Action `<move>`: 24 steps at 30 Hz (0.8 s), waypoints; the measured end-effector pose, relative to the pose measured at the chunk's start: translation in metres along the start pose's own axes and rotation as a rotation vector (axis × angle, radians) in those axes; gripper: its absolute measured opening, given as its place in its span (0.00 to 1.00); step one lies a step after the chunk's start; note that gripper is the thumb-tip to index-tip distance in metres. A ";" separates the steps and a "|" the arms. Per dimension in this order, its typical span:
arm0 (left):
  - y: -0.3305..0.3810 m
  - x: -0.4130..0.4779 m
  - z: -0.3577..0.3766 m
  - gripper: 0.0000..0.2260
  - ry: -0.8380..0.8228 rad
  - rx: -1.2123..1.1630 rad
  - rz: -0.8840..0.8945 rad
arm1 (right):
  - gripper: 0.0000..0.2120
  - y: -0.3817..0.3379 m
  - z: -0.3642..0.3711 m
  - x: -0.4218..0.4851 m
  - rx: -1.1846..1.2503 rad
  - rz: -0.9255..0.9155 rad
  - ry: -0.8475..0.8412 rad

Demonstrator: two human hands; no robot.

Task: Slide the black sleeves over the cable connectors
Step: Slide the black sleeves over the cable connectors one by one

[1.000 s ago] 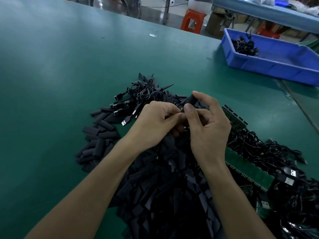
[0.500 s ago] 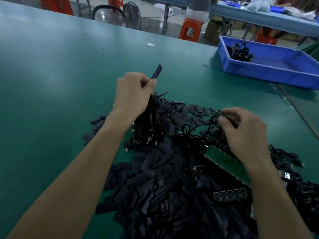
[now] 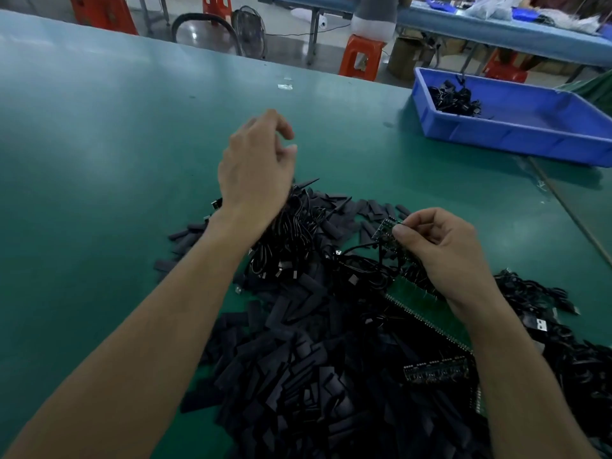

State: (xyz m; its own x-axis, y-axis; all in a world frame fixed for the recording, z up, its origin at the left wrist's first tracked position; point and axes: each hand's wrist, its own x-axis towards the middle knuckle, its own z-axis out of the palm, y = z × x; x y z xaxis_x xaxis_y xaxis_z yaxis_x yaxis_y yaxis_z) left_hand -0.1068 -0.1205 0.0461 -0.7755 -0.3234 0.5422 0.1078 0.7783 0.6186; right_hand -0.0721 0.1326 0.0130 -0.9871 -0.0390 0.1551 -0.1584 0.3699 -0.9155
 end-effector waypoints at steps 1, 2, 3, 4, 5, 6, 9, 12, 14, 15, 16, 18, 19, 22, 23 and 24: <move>0.010 -0.007 -0.001 0.03 0.003 -0.038 0.074 | 0.06 0.001 0.000 0.001 0.022 -0.006 -0.004; 0.019 -0.015 0.000 0.02 -0.047 -0.101 0.133 | 0.07 0.001 0.000 0.001 0.040 -0.017 -0.011; 0.027 -0.024 0.003 0.03 -0.152 -0.183 0.159 | 0.07 0.002 0.000 0.001 0.055 -0.031 -0.022; 0.033 -0.034 0.006 0.04 -0.291 -0.269 0.153 | 0.07 0.002 0.001 0.001 0.074 -0.046 -0.035; 0.037 -0.042 0.011 0.05 -0.434 -0.341 0.129 | 0.08 0.002 0.002 0.001 0.094 -0.059 -0.051; 0.039 -0.050 0.018 0.07 -0.556 -0.391 0.101 | 0.09 0.001 0.002 0.001 0.111 -0.069 -0.070; 0.037 -0.067 0.037 0.10 -0.721 -0.507 0.020 | 0.11 0.001 0.002 0.000 0.159 -0.072 -0.129; 0.032 -0.074 0.044 0.09 -0.723 -0.724 -0.099 | 0.03 0.001 0.002 -0.002 0.246 -0.039 -0.182; 0.029 -0.073 0.044 0.08 -0.730 -0.820 -0.150 | 0.02 0.001 0.001 -0.001 0.265 -0.028 -0.218; 0.029 -0.072 0.044 0.08 -0.746 -0.848 -0.164 | 0.02 0.001 0.000 0.000 0.266 -0.026 -0.235; 0.028 -0.071 0.043 0.07 -0.766 -0.868 -0.174 | 0.02 0.000 0.000 0.001 0.270 -0.025 -0.252; 0.027 -0.069 0.043 0.06 -0.798 -0.895 -0.188 | 0.02 0.000 0.000 0.003 0.290 -0.023 -0.281; 0.026 -0.069 0.043 0.06 -0.806 -0.907 -0.193 | 0.03 -0.001 -0.001 0.003 0.306 -0.023 -0.292; 0.023 -0.070 0.044 0.06 -0.820 -0.946 -0.214 | 0.02 0.000 -0.001 0.002 0.346 -0.014 -0.311; 0.023 -0.070 0.044 0.06 -0.831 -0.961 -0.224 | 0.02 -0.001 -0.001 0.002 0.351 -0.009 -0.315; 0.023 -0.070 0.044 0.06 -0.846 -0.974 -0.233 | 0.03 -0.001 -0.001 0.002 0.353 -0.002 -0.316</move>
State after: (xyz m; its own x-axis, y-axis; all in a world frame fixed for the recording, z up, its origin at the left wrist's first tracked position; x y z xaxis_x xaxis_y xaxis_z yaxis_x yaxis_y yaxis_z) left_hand -0.0773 -0.0568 -0.0027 -0.9463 0.3166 0.0653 0.0451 -0.0707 0.9965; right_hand -0.0737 0.1329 0.0147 -0.9362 -0.3407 0.0869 -0.1043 0.0331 -0.9940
